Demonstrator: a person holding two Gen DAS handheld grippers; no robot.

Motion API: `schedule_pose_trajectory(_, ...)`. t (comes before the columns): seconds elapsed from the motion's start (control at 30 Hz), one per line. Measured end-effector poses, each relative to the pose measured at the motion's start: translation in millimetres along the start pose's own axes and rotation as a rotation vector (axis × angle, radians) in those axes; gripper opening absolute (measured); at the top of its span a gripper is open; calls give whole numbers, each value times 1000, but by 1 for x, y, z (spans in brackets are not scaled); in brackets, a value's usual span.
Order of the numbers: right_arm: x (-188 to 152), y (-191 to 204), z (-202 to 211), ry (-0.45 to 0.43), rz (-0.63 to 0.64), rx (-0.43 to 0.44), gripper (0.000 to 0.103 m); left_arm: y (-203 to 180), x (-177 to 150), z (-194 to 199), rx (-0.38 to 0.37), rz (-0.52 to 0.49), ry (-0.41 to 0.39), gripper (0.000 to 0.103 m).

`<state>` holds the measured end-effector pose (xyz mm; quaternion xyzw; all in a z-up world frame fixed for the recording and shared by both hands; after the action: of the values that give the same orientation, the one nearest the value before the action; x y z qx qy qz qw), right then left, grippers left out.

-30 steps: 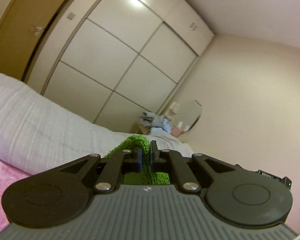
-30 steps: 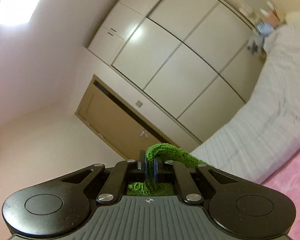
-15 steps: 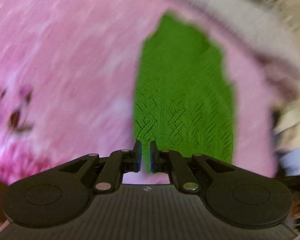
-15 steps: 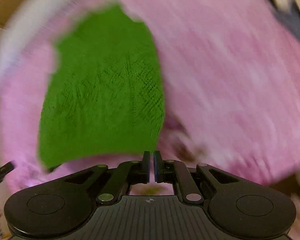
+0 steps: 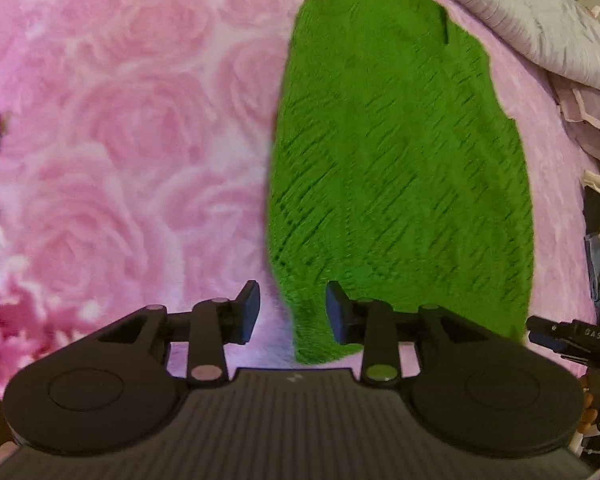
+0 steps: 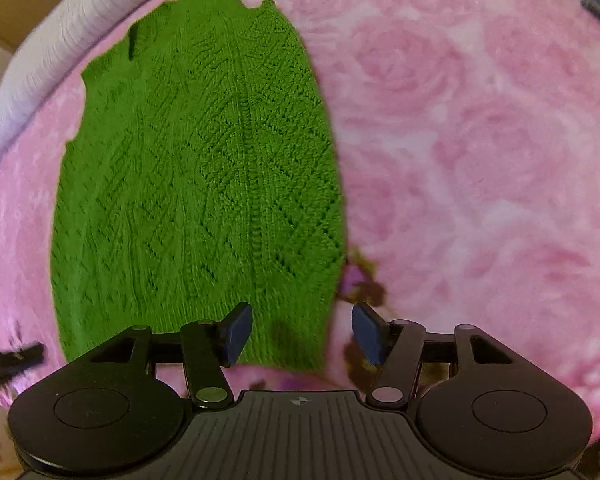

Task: Fold clothes
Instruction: 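Grasp the vest hem with both grippers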

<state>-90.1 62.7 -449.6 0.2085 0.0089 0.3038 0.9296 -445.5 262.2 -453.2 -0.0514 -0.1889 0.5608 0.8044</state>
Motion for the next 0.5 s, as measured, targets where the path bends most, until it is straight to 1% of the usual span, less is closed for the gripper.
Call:
schedule_pose_trajectory(0.1,-1,-8,-8,-61,-20,39,59,9,-1,-7,-103,61,-55,29)
schedule_pose_trajectory(0.13,-2,-12,-11,-75,-32,62,59,12,0,-9,-126,70,-70,30)
schedule_pose_trajectory(0.17,-2,-16,-13,-88,-44,84,59,15,0,-13,-134,74,-78,30)
schedule_pose_trajectory(0.3,-4,-27,-14,-155,-82,166,59,23,-11,-22,-127,71,-134,29)
schedule_pose_trajectory(0.4,-7,-33,-12,-195,-75,216,59,28,-20,-19,-154,95,-197,29)
schedule_pose_trajectory(0.5,-12,-42,-2,-225,-60,269,59,24,-28,-17,-165,51,-246,30)
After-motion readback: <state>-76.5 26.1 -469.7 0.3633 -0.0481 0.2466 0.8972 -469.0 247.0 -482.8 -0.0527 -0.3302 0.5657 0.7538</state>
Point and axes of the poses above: each gripper's, at about its wrist camera, not at the fingertips, and z roughly against the way its jaws point, y to its left, x to its top, the point moved 5 cm from there along -z, roughly the way its jaws point, and after that the axes turned 10 degrees about -z, right-handed, at the moved point
